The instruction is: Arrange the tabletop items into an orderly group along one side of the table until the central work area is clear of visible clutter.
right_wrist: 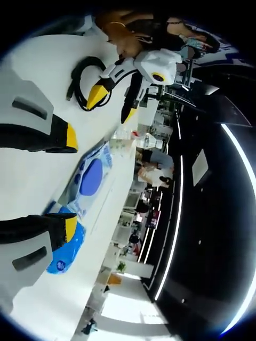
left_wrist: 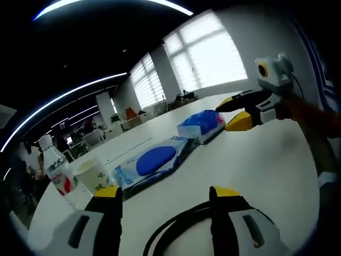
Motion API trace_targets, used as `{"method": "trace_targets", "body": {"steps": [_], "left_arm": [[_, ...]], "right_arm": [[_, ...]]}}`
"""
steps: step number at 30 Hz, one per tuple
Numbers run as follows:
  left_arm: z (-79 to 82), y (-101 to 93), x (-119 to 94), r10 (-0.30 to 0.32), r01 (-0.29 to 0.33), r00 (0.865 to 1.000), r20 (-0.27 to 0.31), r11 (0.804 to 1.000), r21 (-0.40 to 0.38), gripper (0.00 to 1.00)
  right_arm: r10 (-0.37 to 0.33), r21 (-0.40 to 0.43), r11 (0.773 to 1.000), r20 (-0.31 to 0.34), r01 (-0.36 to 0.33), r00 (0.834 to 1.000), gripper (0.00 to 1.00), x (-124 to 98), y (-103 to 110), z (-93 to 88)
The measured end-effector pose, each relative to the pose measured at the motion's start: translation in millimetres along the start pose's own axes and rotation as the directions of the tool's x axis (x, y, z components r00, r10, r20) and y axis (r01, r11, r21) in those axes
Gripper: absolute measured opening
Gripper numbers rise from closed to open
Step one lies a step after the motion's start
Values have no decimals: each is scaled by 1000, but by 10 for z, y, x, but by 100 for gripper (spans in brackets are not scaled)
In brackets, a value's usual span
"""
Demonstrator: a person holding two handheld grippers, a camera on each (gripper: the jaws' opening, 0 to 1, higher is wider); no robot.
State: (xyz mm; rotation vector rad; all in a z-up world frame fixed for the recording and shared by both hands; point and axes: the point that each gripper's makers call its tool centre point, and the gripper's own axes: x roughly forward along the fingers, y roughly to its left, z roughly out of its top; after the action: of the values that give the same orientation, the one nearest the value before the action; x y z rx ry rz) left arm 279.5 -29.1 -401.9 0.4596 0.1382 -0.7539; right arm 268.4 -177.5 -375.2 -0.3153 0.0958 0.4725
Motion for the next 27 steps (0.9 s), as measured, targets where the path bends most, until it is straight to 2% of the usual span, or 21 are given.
{"method": "trace_targets", "body": {"steps": [3,11,14,18,24,27], "left_arm": [[20,-10,-39,-8,8,1000,14,1000,-14,65],[-53,43,-163,-5,5,1000,1,1000,-16,65],[-47,51,-182,-9,9,1000,4,1000,-17,65],[-46,36,-231,-28,28,1000,3,999,-20,65],[-31,82,-347,-39,40,999,16,998,-50,65],[-62,86,-380,-31,31,1000,4,999,-33,65]], "right_arm": [[17,-14,1000,4,-17,1000,43,21,83,29],[54,-21,998,13,-54,998,43,85,293,60],[44,-71,997,5,-43,999,41,113,306,46],[68,-46,997,8,-68,998,41,116,363,73],[92,-58,994,17,-91,996,41,112,479,112],[98,-66,993,17,-97,995,41,143,510,124]]}}
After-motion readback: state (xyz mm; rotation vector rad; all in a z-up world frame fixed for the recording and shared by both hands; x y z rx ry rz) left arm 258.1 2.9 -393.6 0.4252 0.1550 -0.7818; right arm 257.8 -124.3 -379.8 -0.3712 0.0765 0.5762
